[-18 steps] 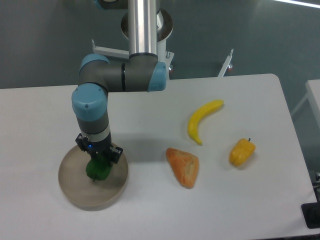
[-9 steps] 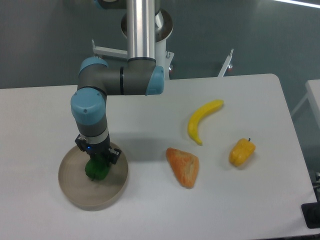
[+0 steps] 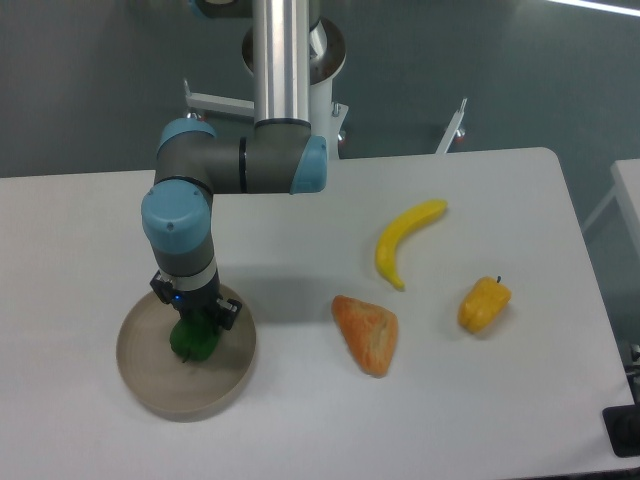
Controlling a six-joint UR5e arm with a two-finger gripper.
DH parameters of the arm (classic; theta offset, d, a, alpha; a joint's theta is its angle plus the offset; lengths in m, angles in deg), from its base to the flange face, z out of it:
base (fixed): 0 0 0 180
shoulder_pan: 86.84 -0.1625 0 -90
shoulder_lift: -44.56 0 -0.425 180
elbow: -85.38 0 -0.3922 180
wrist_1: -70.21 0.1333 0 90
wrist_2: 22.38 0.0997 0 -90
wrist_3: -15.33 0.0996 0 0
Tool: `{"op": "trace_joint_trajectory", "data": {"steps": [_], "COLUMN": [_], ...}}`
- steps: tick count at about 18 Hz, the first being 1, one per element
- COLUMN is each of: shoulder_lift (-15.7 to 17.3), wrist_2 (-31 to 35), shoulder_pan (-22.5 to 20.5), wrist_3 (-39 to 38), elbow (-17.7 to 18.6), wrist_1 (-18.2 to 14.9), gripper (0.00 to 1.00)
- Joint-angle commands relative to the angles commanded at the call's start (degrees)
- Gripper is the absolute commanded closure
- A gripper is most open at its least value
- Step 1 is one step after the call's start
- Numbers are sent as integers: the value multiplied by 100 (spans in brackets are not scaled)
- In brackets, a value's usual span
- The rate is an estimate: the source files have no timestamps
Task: Place the green pepper on the plate
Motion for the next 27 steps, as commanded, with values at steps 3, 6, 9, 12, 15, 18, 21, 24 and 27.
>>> {"op": "trace_joint_trajectory", "data": {"steps": [3, 6, 9, 12, 15, 18, 21, 24, 27], "shoulder_lift": [35, 79, 167, 377, 606, 755, 791, 852, 809], "wrist_2": [0, 0, 61, 79, 79, 79, 88, 254, 561], "shoulder_pan": [0, 0, -18, -122, -553, -1027, -1361, -1625, -1801], "wrist_3": [0, 9, 105, 474, 877, 1527, 2230, 2741, 3328], "elbow": [-18, -35, -158, -281, -237, -220, -237, -255, -299], "wrist_1": [0, -9, -17, -88, -105, -184, -281, -281, -281], "gripper": [4, 0, 0, 0, 0, 0, 0, 0, 0]}}
